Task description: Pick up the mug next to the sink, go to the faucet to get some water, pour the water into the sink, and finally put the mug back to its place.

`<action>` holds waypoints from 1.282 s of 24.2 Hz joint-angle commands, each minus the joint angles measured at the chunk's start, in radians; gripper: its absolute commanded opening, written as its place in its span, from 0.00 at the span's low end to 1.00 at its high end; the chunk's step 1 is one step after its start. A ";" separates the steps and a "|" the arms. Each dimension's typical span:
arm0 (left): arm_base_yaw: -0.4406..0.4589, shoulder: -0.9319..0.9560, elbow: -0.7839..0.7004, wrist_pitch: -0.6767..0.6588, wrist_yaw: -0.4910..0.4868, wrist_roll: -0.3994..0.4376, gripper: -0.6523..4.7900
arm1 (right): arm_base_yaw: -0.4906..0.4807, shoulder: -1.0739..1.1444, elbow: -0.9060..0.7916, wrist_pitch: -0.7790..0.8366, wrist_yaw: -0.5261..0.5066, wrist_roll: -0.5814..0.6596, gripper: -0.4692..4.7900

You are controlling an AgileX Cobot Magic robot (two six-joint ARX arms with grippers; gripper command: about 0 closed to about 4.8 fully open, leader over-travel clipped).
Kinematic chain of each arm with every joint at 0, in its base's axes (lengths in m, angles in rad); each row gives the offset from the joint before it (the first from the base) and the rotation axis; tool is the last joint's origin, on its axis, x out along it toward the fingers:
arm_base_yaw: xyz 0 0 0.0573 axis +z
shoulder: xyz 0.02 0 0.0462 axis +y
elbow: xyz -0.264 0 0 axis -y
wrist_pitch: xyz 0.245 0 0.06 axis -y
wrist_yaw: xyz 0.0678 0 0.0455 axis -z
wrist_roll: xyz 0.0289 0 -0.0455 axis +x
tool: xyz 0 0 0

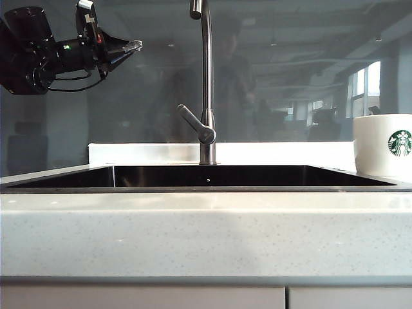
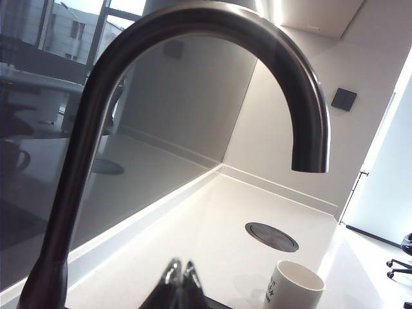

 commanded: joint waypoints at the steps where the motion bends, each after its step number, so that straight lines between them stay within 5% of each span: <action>1: -0.001 -0.008 0.004 0.010 0.003 0.002 0.11 | 0.000 -0.003 -0.003 0.018 -0.001 -0.002 0.07; 18: 0.005 -0.019 0.002 0.001 -0.022 0.049 0.11 | 0.000 -0.003 -0.003 0.018 -0.001 -0.002 0.07; 22: 0.005 -0.106 0.001 -0.252 -0.040 0.312 0.11 | 0.000 -0.003 -0.003 0.018 -0.001 -0.002 0.07; 23: 0.005 -0.175 0.001 -0.488 -0.110 0.482 0.11 | 0.000 -0.003 -0.003 0.017 -0.001 -0.002 0.07; 25: 0.005 -0.362 0.001 -1.050 -0.446 0.796 0.11 | 0.000 -0.003 -0.003 0.017 -0.001 -0.002 0.07; 28: 0.005 -0.517 0.001 -1.321 -0.700 0.929 0.11 | -0.001 -0.003 -0.003 0.017 -0.001 -0.002 0.07; 31: 0.005 -0.654 0.001 -1.429 -0.739 1.019 0.11 | -0.001 -0.003 -0.003 0.017 -0.001 -0.002 0.07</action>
